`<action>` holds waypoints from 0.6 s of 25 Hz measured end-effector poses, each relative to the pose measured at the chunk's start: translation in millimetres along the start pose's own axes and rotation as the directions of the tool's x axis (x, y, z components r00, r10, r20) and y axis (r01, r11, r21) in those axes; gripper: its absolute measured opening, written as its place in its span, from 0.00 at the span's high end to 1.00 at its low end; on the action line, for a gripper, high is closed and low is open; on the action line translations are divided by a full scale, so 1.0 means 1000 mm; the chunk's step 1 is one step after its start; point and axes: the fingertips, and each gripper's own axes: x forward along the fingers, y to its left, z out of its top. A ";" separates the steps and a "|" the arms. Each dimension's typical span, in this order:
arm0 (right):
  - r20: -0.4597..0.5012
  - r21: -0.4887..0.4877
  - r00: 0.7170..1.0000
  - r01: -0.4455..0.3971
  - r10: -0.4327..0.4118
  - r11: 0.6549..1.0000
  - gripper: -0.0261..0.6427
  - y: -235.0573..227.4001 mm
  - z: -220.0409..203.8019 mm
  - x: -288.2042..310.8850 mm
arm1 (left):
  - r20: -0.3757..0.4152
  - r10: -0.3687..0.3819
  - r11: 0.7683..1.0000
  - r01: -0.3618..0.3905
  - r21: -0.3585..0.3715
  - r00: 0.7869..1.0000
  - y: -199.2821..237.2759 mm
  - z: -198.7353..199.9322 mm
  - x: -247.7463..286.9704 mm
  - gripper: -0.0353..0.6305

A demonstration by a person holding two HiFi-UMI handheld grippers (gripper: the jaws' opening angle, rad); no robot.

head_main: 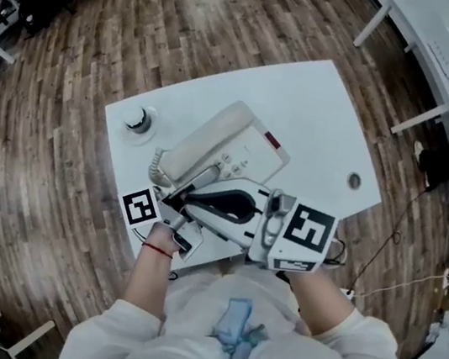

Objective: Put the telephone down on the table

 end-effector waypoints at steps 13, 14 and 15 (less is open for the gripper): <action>-0.076 0.051 0.996 -0.047 0.051 0.998 0.91 -0.017 -0.011 -0.004 | 0.032 -0.031 0.998 0.033 -0.048 0.999 0.008 -0.004 0.013 0.69; -0.080 0.051 0.995 -0.050 0.054 0.997 0.91 -0.018 -0.012 -0.005 | 0.041 -0.033 0.998 0.035 -0.047 0.999 0.008 -0.004 0.013 0.69; -0.088 0.051 0.994 -0.053 0.058 0.997 0.91 -0.019 -0.013 -0.008 | 0.052 -0.035 0.998 0.037 -0.046 0.998 0.009 -0.004 0.013 0.69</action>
